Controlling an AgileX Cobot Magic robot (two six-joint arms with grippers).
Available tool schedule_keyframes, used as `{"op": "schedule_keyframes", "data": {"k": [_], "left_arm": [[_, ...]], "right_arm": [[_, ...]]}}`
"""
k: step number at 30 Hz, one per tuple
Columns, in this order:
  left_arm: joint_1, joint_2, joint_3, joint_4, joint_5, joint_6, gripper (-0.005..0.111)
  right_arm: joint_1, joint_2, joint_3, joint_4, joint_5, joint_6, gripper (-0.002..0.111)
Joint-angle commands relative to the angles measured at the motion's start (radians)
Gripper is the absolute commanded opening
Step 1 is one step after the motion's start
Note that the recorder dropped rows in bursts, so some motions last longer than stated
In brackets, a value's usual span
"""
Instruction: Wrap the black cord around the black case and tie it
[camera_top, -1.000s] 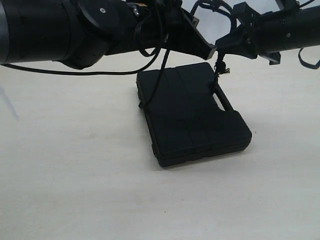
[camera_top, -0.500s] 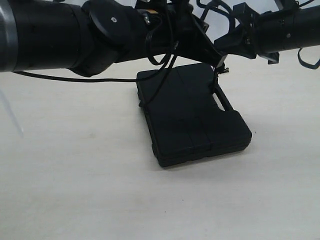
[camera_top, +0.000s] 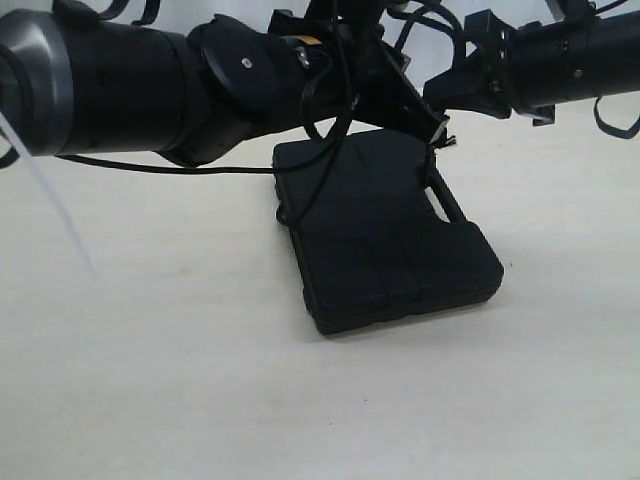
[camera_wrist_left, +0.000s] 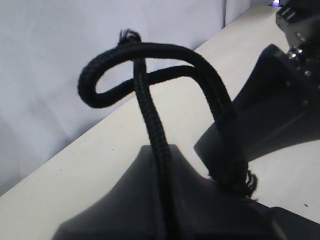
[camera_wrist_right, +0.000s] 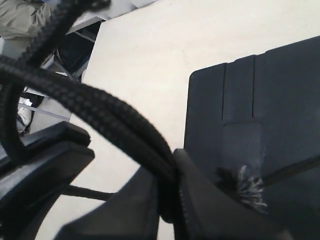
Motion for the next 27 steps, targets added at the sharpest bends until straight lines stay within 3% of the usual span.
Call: {"op": "schedule_keyframes", "data": {"k": [1, 18, 27], "left_arm": [[0.0, 0.002, 0.001, 0.0, -0.038, -0.007, 0.0], [0.0, 0.036, 0.001, 0.004, -0.034, -0.007, 0.0], [0.0, 0.036, 0.001, 0.004, -0.028, -0.007, 0.0]], "right_arm": [[-0.003, -0.011, -0.002, -0.027, 0.035, -0.022, 0.004], [-0.003, -0.009, -0.002, -0.161, 0.044, -0.101, 0.004], [0.1, -0.005, -0.002, -0.276, -0.115, -0.09, 0.004]]}}
